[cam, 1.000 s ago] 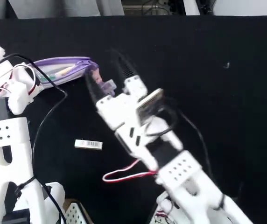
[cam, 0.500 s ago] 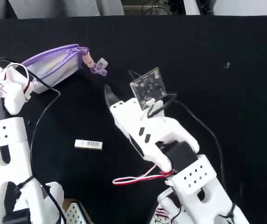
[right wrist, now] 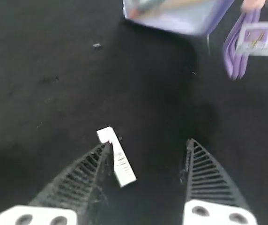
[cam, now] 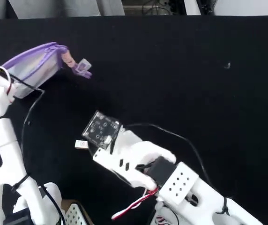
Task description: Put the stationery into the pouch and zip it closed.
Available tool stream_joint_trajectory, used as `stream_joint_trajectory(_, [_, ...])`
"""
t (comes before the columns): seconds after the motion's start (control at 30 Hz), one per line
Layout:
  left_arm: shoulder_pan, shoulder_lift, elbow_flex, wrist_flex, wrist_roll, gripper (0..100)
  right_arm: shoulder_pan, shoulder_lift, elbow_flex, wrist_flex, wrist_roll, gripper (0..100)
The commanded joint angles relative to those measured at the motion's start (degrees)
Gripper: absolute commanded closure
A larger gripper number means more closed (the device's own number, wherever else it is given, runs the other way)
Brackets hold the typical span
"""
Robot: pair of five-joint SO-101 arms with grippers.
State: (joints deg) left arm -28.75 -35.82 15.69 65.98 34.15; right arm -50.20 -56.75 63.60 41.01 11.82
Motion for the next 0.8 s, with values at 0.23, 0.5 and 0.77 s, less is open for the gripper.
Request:
stream_joint_trajectory(0.23, [-7.5,-1.5,-4.1,-4.3,-0.9,97,-4.8,19.5,-4.7,-9.3,0.5,76.6])
stream_joint_trajectory(0.5, [-9.6,-1.5,-4.6,-4.5,-1.5,97,-4.8,40.6,-16.6,-9.2,0.6,76.6])
stream_joint_trajectory(0.77, [-9.5,-1.5,-3.5,-6.7,-3.2,97,-4.7,54.8,-25.2,-9.1,0.7,76.6])
